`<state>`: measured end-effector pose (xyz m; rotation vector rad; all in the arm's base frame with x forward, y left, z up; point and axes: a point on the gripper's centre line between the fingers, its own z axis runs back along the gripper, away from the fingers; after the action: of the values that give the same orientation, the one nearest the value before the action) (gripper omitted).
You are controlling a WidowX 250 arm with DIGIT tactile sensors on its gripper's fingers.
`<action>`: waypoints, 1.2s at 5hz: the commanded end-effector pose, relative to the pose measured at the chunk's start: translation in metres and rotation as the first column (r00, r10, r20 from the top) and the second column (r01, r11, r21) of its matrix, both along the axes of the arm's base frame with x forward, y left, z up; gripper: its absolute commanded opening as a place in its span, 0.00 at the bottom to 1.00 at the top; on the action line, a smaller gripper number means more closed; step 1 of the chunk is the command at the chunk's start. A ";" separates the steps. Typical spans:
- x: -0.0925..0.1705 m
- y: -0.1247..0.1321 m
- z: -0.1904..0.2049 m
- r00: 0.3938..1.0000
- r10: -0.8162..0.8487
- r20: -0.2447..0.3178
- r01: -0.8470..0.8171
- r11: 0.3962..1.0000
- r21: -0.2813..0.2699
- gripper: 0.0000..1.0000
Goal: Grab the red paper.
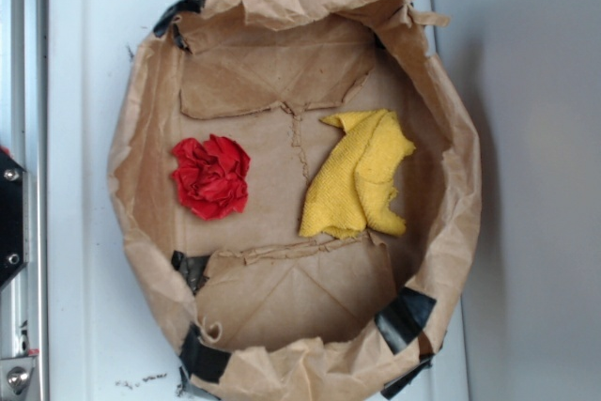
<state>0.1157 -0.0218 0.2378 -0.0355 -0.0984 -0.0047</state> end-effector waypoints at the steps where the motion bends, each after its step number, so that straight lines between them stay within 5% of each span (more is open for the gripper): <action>1: 0.000 0.000 0.000 1.000 0.000 0.000 0.000 1.000 0.000 1.00; 2: 0.016 0.011 0.000 0.999 -0.029 0.028 0.030 0.998 -0.046 1.00; 4: 0.068 0.030 -0.024 0.998 -0.011 0.062 0.010 1.000 0.017 1.00; 6: 0.124 0.013 -0.041 0.999 -0.033 -0.009 0.034 0.997 0.073 1.00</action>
<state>0.2357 -0.0052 0.1846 0.0363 -0.0475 -0.0211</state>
